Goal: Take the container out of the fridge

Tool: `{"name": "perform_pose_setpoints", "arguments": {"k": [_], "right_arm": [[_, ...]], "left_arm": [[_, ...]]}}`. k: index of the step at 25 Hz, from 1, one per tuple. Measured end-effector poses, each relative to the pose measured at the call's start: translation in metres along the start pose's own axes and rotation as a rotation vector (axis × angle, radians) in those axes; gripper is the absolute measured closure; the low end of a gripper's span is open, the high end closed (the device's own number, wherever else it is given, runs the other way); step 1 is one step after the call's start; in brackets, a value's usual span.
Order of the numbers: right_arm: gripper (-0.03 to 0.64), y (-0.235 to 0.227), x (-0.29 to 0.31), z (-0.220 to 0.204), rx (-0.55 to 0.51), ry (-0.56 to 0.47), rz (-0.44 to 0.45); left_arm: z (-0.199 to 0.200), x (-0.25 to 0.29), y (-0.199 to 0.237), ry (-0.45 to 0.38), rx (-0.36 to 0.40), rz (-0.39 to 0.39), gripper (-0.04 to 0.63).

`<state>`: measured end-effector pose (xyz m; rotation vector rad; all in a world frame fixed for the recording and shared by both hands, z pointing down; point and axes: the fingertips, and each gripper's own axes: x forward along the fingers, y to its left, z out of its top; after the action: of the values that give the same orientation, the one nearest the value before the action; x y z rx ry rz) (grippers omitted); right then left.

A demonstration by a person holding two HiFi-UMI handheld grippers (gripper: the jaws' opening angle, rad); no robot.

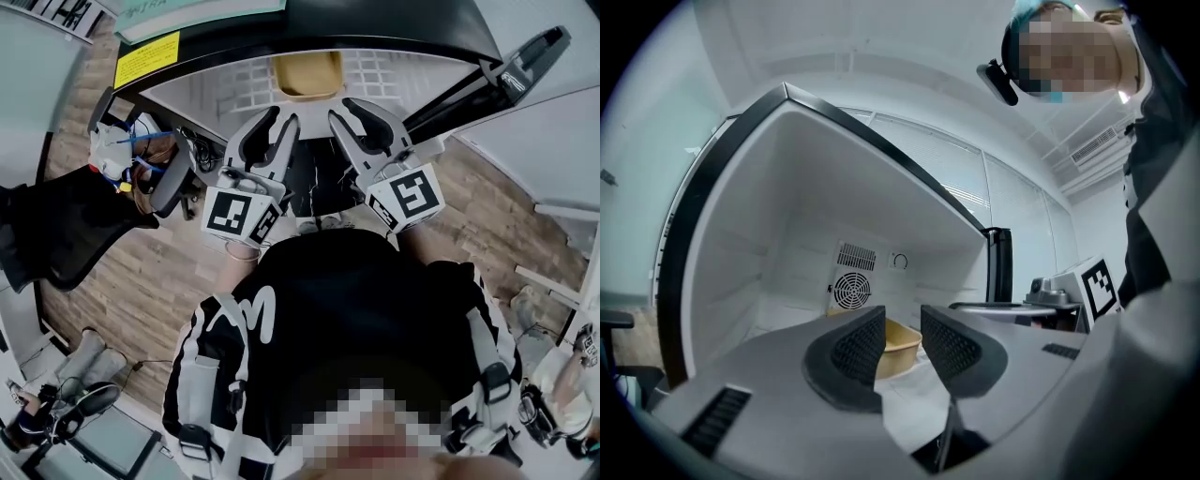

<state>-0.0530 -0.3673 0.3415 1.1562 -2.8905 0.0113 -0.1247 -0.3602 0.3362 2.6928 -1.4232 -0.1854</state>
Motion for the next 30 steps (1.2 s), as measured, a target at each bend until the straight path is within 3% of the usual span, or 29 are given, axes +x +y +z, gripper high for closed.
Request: {"name": "perform_pose_setpoints", "arguments": {"k": [6, 13, 30], "right_arm": [[0.438, -0.009, 0.008, -0.016, 0.004, 0.065, 0.012], [0.393, -0.024, 0.016, -0.035, -0.008, 0.146, -0.023], [0.370, -0.039, 0.041, -0.066, -0.033, 0.319, -0.022]], "left_arm": [[-0.017, 0.006, 0.006, 0.025, -0.017, -0.006, 0.424], [-0.036, 0.012, 0.017, 0.077, -0.016, 0.016, 0.387], [-0.070, 0.039, 0.036, 0.243, 0.030, 0.037, 0.342]]}}
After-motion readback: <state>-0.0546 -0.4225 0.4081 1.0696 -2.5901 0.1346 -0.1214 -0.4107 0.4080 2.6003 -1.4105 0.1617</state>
